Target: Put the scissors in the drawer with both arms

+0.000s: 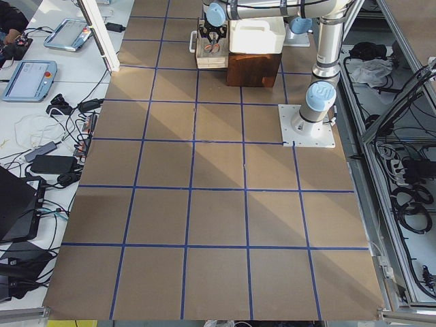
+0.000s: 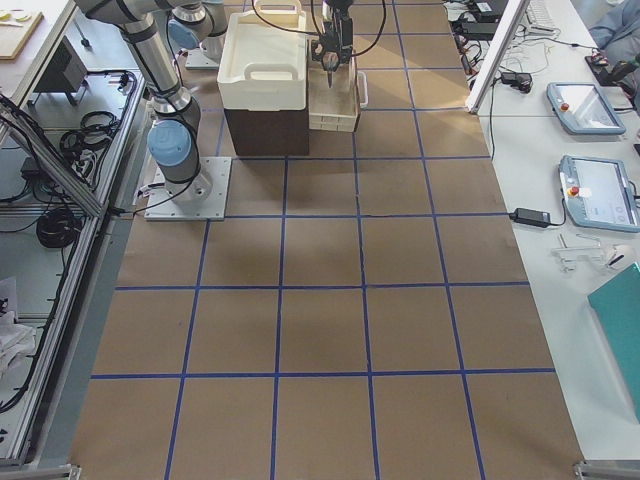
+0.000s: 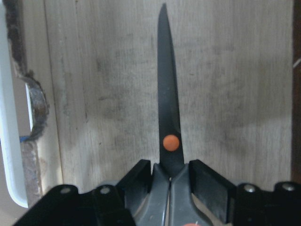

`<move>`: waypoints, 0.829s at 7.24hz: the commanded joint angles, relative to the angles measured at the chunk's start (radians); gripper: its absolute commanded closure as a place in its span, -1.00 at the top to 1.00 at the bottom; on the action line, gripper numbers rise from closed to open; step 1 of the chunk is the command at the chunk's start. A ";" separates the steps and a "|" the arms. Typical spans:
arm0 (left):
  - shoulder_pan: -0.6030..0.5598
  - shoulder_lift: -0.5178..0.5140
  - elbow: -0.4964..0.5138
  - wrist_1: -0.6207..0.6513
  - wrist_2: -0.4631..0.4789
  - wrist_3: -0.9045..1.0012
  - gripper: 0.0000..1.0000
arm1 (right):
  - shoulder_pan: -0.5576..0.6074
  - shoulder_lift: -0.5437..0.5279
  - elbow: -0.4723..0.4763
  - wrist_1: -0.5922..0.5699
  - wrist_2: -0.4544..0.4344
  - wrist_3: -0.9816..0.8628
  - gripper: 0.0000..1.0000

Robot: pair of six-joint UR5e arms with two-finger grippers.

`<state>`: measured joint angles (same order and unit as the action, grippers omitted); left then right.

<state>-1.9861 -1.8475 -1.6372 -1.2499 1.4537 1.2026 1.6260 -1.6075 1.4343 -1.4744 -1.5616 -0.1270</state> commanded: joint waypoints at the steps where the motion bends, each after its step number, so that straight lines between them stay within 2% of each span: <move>1: 0.000 -0.007 -0.001 0.000 -0.001 -0.002 -1.00 | 0.000 0.000 0.000 -0.001 -0.002 0.001 1.00; 2: 0.000 -0.013 -0.001 0.006 -0.001 -0.003 -0.73 | 0.000 0.000 0.000 0.000 0.000 0.003 1.00; 3: 0.000 -0.015 0.000 0.010 0.002 -0.011 0.20 | 0.000 0.000 0.000 0.000 0.000 0.006 1.00; 4: 0.000 -0.013 0.002 0.010 0.001 -0.065 0.71 | 0.000 0.000 0.000 0.000 0.000 0.006 1.00; 6: 0.000 0.005 0.011 0.009 0.002 -0.142 0.79 | 0.000 0.000 0.000 -0.001 0.002 0.009 1.00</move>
<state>-1.9865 -1.8569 -1.6328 -1.2401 1.4553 1.1090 1.6260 -1.6076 1.4343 -1.4744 -1.5613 -0.1200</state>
